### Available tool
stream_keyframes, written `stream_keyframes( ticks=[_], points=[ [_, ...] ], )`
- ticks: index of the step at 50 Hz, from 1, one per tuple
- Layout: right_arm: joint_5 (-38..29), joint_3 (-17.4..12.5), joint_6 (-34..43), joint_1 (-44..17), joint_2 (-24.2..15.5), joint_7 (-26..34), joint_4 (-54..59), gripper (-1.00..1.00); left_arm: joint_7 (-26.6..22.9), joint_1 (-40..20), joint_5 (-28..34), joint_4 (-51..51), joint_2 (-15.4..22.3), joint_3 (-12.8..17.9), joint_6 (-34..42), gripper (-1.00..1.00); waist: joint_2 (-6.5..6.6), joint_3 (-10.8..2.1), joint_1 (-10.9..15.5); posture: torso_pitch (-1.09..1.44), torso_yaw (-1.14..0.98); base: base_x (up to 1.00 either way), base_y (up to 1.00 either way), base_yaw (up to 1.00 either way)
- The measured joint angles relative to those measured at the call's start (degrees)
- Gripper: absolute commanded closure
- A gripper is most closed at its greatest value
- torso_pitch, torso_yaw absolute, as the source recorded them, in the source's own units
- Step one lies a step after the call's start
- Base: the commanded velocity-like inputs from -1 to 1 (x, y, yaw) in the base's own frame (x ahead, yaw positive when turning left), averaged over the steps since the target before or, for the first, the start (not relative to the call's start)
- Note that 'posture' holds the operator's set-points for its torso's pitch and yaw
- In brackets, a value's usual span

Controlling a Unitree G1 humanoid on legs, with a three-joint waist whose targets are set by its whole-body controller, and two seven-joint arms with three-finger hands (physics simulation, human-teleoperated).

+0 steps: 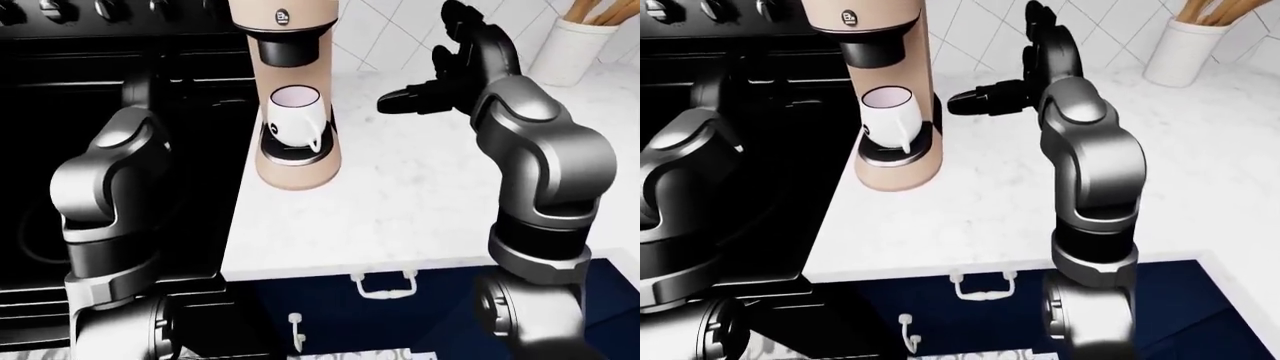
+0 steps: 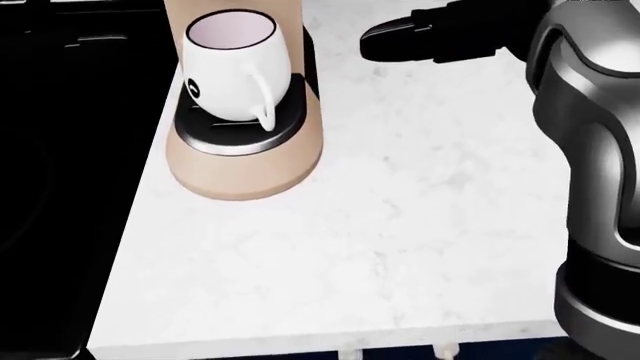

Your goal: Press the button on the coffee machine to serve coffee.

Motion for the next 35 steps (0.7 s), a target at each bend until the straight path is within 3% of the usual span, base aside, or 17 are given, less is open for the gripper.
stream_keyframes(
  ticks=[10,35],
  points=[
    [0.1,-0.1,-0.7,0.2,0.1,-0.1,0.2,-1.0,0.2,-0.1,-1.0,-0.6,-0.1,0.0,-0.3,-1.0,0.2,-1.88,0.1,-0.09,0.0,0.0,0.0,0.0],
    [0.2,0.1,-0.8,-1.2,0.0,-0.2,1.4,-1.0,0.2,-1.3,-1.7,0.9,-0.7,-0.6,-1.0,-1.0,0.45,-9.7,0.0,-0.26,0.0,0.0,0.0,0.0]
  ],
)
